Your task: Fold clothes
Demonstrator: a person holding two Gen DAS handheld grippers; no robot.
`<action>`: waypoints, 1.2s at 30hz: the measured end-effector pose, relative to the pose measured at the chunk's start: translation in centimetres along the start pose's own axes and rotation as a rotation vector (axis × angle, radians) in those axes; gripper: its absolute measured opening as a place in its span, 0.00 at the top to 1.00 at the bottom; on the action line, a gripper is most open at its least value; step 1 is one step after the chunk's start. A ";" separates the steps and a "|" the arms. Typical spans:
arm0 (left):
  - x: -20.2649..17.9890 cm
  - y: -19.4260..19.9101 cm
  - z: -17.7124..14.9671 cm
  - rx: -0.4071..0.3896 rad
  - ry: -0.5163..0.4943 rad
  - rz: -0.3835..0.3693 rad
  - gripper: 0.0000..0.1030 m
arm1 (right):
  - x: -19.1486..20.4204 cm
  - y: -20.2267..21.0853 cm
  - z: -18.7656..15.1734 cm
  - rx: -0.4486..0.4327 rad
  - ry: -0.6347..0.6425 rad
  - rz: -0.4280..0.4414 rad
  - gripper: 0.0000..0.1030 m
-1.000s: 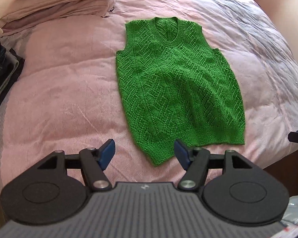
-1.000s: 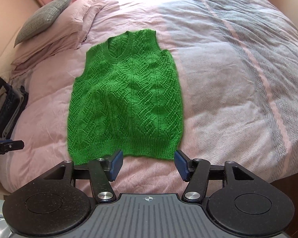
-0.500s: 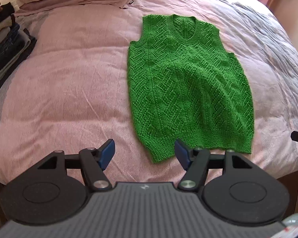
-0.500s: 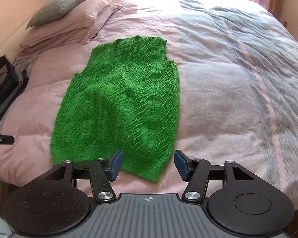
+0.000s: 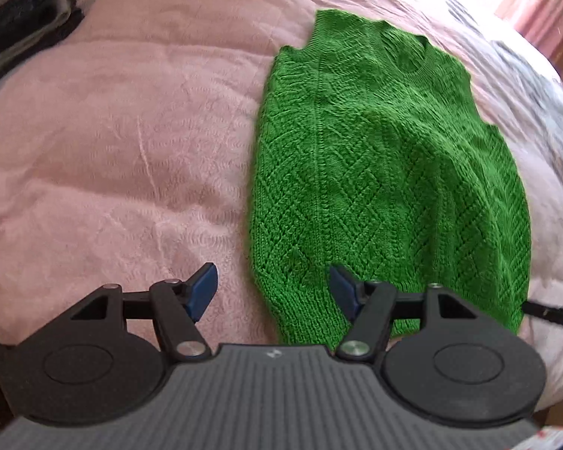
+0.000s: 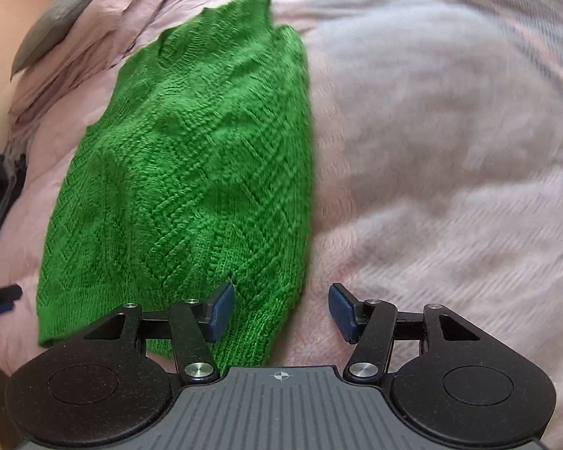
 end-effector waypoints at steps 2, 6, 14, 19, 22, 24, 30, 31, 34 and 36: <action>1.3 -0.6 -0.4 -0.017 0.066 -0.018 0.41 | -0.3 -0.5 -0.1 -0.012 -0.032 0.016 0.48; 3.8 -1.5 -0.9 -0.059 0.241 -0.119 0.45 | -0.6 -0.7 0.7 -0.048 -0.104 0.095 0.48; 4.8 -5.5 -1.6 -0.051 0.490 -0.321 0.95 | -0.5 -0.6 2.2 -0.090 -0.138 0.172 0.98; 1.7 0.3 1.0 -0.190 0.100 -0.208 0.95 | -4.9 5.0 1.2 -0.131 -0.247 0.133 0.99; 0.5 0.2 0.5 -0.116 -0.098 -0.112 0.93 | -6.0 1.9 -1.4 0.007 -0.250 0.048 0.99; 0.9 -2.3 -1.1 0.005 -0.181 -0.003 0.92 | -5.0 1.1 -0.9 0.042 -0.169 -0.036 0.98; 1.5 -0.7 0.3 -0.063 -0.175 0.033 0.86 | 1.9 5.7 4.8 -0.238 0.307 -0.359 0.63; 1.7 0.0 1.2 -0.096 -0.163 0.030 0.86 | 3.2 6.1 5.8 -0.296 0.322 -0.324 0.63; 1.3 -0.1 4.2 -0.163 -0.198 0.001 0.85 | 7.6 4.8 7.9 -0.372 0.364 -0.148 0.63; 0.1 -2.3 6.0 -0.166 -0.246 -0.025 0.85 | 10.3 2.7 8.6 -0.381 0.418 -0.089 0.64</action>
Point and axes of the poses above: each gripper's, at about its wrist camera, not at the fingertips, and y roughly against the way its jaws point, x to its left, z to its top, the point moved 8 cm from there along -y, roughly the way its jaws point, and after that the axes turned 10 degrees about -z, right-handed, at the moved point
